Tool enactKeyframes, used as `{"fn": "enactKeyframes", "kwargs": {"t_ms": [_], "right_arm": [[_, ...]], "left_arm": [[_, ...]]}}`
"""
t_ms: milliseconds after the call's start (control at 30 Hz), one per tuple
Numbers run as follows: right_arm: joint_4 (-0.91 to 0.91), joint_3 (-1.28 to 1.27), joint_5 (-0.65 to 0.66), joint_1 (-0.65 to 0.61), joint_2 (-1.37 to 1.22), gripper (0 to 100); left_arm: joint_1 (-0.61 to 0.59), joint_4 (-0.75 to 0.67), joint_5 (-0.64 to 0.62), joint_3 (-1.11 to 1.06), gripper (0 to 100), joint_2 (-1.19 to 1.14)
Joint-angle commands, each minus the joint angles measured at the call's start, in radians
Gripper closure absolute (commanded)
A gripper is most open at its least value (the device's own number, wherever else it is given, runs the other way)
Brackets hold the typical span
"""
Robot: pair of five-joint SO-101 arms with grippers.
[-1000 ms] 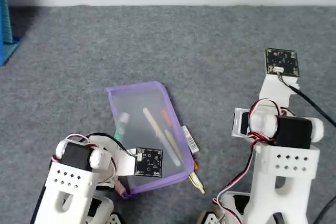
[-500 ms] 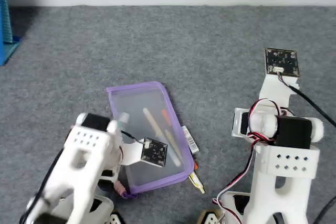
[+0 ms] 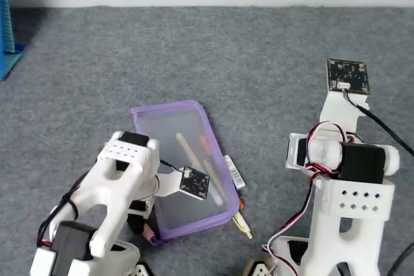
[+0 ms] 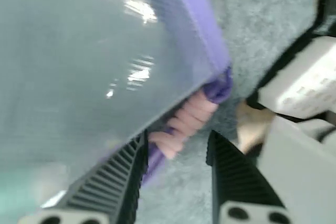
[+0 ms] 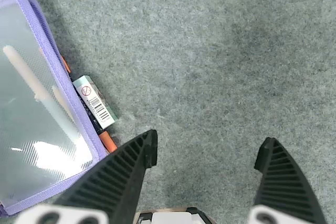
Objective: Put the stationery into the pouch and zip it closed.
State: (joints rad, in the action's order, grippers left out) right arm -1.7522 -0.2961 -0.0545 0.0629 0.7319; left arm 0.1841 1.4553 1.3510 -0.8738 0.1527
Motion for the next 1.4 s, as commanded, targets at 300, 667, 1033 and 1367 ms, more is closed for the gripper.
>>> {"fn": "enactKeyframes", "kwargs": {"t_ms": [300,667,1033,1367], "right_arm": [[-0.033,0.009,0.011,0.007,0.024,67.8],[-0.033,0.009,0.011,0.008,0.024,67.8],[-0.033,0.009,0.011,0.005,0.024,67.8],[-0.030,0.009,0.005,0.004,0.025,67.8]], "left_arm": [[0.110,-0.203,-0.169,-0.197,99,0.135],[0.157,-0.249,-0.331,-0.332,99,0.582],[0.160,-0.172,-0.589,-0.328,99,1.014],[0.198,-0.180,-0.878,-0.145,99,1.046]]}}
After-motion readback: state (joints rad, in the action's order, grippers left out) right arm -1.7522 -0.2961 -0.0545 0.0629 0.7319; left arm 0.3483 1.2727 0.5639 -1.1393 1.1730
